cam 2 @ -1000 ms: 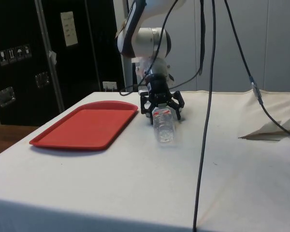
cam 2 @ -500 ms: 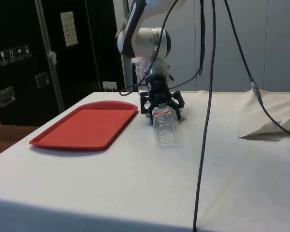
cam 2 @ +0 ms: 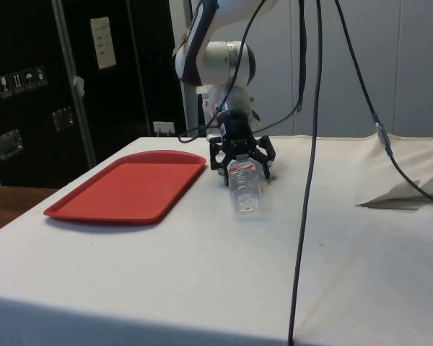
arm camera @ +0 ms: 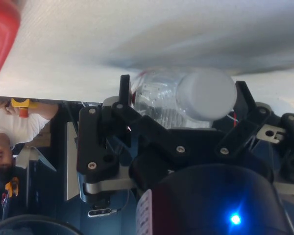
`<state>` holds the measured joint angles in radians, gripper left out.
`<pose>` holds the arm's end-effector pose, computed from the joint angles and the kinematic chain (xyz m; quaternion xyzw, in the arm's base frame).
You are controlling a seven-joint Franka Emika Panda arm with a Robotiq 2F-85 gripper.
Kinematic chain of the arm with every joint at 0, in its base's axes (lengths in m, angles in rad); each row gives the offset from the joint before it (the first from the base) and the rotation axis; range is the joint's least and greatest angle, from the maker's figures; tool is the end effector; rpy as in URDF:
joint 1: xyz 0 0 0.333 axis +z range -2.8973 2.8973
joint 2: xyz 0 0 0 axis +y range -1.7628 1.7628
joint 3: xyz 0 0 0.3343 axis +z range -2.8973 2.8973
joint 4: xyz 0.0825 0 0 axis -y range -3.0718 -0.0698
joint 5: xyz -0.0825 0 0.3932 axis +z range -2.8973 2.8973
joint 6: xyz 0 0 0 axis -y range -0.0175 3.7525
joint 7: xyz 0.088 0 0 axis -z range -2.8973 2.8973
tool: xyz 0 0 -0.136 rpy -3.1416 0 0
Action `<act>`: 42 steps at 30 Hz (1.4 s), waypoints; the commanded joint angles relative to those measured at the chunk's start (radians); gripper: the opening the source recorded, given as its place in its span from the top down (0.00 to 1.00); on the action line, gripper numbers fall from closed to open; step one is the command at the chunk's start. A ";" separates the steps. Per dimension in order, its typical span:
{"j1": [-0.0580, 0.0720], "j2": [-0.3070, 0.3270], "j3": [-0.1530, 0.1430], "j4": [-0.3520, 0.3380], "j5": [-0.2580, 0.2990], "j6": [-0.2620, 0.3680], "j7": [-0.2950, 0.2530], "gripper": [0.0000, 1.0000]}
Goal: Place the bottle upright on the tray.
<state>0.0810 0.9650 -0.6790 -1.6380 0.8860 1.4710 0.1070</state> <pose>0.5438 -0.2141 0.0923 -0.7813 0.4691 0.3529 0.2120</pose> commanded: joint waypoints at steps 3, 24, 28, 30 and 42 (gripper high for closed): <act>0.000 0.000 0.000 0.000 0.000 0.000 0.000 0.00; 0.000 0.000 0.000 -0.001 0.000 0.000 0.000 0.30; 0.001 0.001 -0.002 0.001 0.001 -0.004 -0.001 0.48; 0.001 -0.002 -0.003 0.001 0.000 -0.011 0.000 0.55; 0.006 -0.004 -0.012 0.003 -0.001 -0.030 0.003 0.69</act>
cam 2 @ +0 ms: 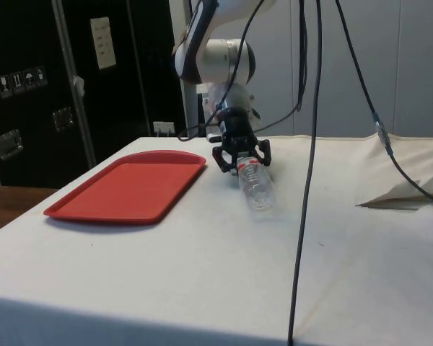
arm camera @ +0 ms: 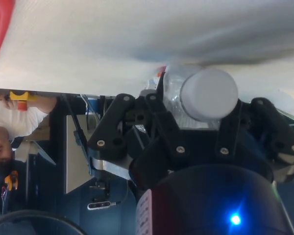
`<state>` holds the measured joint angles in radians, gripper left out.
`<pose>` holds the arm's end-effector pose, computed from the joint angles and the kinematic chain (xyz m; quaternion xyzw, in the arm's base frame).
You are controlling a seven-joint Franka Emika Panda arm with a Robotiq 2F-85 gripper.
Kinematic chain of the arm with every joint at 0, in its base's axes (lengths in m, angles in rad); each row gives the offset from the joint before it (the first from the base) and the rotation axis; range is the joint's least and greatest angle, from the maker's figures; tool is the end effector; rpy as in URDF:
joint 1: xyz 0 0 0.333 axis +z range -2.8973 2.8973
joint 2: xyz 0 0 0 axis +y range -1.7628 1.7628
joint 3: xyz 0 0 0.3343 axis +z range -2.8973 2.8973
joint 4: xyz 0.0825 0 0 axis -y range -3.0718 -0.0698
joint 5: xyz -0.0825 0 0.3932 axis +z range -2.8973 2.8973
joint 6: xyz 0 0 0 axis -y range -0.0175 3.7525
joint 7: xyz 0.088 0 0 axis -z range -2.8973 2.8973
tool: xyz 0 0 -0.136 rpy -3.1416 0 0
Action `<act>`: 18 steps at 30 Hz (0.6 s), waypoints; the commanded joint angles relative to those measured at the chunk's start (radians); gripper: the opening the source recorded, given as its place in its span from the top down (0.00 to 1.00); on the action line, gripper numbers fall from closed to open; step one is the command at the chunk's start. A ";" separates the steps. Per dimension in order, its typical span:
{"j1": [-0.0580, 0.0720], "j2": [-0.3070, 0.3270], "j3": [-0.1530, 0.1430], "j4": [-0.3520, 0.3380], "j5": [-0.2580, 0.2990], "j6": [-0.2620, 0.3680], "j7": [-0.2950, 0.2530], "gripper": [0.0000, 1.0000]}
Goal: Place the bottle upright on the tray.
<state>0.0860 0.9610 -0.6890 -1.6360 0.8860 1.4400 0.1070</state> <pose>0.5429 -0.2123 0.0984 -0.7783 0.4659 0.3613 0.2160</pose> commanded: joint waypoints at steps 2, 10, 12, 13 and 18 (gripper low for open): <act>0.005 -0.007 -0.008 -0.001 -0.004 -0.005 0.007 0.69; 0.028 -0.046 -0.041 -0.008 -0.019 -0.044 0.025 0.69; 0.033 -0.057 -0.047 -0.010 -0.024 -0.051 0.031 0.69; 0.027 -0.052 -0.044 -0.005 -0.022 -0.054 0.028 0.69; 0.046 -0.087 -0.062 -0.016 -0.037 -0.070 0.051 0.69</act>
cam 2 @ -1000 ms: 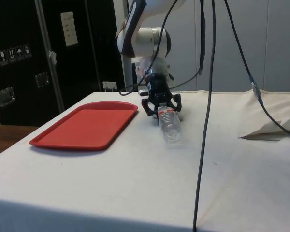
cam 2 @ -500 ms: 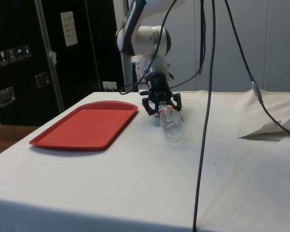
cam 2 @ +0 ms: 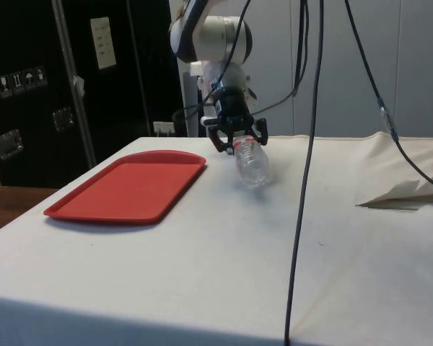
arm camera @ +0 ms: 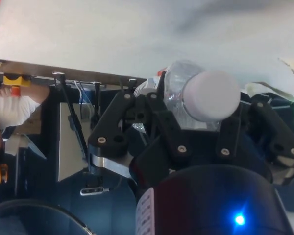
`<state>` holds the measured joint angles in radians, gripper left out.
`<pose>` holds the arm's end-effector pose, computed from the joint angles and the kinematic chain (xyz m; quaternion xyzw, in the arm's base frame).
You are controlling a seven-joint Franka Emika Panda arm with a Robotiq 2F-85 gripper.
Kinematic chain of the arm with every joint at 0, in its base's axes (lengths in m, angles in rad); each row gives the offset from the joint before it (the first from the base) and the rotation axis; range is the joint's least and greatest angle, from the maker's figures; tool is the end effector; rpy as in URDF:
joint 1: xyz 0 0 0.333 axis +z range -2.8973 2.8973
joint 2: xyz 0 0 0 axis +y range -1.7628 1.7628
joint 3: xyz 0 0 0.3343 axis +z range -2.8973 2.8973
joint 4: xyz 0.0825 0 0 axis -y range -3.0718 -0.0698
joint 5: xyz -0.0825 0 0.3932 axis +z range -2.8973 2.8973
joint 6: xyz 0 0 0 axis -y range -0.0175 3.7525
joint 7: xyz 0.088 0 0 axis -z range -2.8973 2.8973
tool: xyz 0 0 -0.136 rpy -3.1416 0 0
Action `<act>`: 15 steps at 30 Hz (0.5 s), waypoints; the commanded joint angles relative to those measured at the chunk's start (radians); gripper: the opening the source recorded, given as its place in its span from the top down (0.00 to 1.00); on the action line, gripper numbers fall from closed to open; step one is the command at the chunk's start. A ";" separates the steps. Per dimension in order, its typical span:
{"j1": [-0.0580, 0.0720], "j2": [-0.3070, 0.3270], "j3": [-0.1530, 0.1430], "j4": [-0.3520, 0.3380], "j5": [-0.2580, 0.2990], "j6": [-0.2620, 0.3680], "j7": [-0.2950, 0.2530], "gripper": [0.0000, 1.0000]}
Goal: Place the bottle upright on the tray.
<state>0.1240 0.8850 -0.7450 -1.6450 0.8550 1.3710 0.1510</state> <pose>0.5472 -0.2113 0.1505 -0.7760 0.4695 0.3645 0.2111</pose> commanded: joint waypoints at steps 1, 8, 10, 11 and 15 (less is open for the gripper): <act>0.011 -0.017 -0.009 -0.007 -0.008 -0.004 0.011 0.69; 0.024 -0.055 -0.019 -0.013 -0.030 -0.022 0.042 0.69; 0.027 -0.068 -0.020 -0.015 -0.038 -0.026 0.052 0.69; 0.019 -0.058 -0.013 -0.008 -0.034 -0.026 0.046 0.69; 0.031 -0.088 -0.022 -0.015 -0.049 -0.035 0.071 0.69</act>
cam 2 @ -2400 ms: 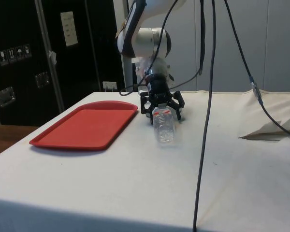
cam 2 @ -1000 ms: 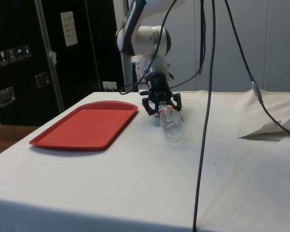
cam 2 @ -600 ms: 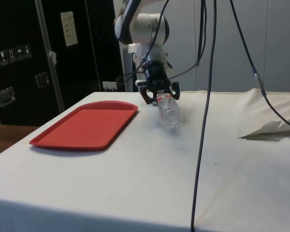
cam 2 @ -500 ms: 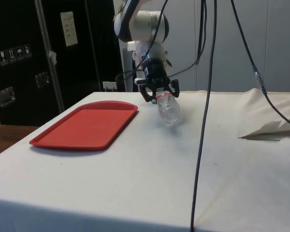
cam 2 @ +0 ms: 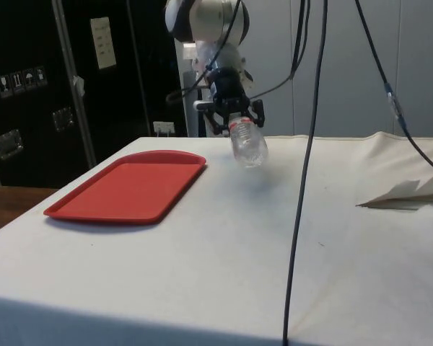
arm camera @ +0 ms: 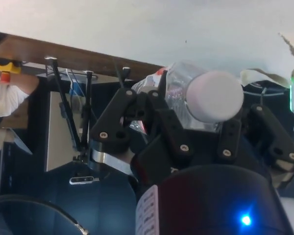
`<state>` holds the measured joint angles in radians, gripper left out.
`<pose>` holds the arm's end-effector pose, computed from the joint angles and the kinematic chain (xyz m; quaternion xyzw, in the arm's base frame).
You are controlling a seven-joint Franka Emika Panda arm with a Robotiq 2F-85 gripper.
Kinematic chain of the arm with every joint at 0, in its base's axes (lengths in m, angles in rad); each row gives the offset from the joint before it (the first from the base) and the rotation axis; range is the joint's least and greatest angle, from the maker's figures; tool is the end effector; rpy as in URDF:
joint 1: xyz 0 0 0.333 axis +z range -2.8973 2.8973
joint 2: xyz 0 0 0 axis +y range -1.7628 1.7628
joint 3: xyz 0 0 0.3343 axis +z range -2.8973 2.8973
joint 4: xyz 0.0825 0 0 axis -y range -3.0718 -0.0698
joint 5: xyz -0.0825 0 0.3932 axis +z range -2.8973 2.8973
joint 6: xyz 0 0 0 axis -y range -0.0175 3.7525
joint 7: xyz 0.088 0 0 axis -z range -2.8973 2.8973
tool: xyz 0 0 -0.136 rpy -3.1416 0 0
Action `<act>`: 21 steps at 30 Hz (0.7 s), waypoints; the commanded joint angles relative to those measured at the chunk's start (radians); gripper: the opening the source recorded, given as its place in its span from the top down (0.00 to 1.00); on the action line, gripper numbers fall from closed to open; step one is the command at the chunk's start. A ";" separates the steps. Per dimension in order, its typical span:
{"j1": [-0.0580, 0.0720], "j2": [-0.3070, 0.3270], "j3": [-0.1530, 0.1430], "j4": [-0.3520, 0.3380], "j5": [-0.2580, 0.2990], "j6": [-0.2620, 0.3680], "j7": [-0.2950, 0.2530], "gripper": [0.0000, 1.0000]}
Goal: Place the bottle upright on the tray.
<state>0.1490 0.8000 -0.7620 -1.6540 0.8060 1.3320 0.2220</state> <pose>0.5507 -0.2035 0.1964 -0.7732 0.4762 0.3680 0.1999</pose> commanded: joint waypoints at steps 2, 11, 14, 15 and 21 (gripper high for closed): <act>0.010 -0.018 -0.007 -0.005 -0.010 -0.003 0.014 0.69; 0.020 -0.057 -0.013 -0.004 -0.032 -0.021 0.051 0.69; 0.023 -0.074 -0.016 -0.002 -0.042 -0.029 0.068 0.69; 0.016 -0.059 -0.009 0.001 -0.032 -0.025 0.056 0.69; 0.030 -0.106 -0.016 -0.001 -0.064 -0.033 0.094 0.69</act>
<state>0.1730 0.6970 -0.7720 -1.6520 0.7430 1.2970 0.3140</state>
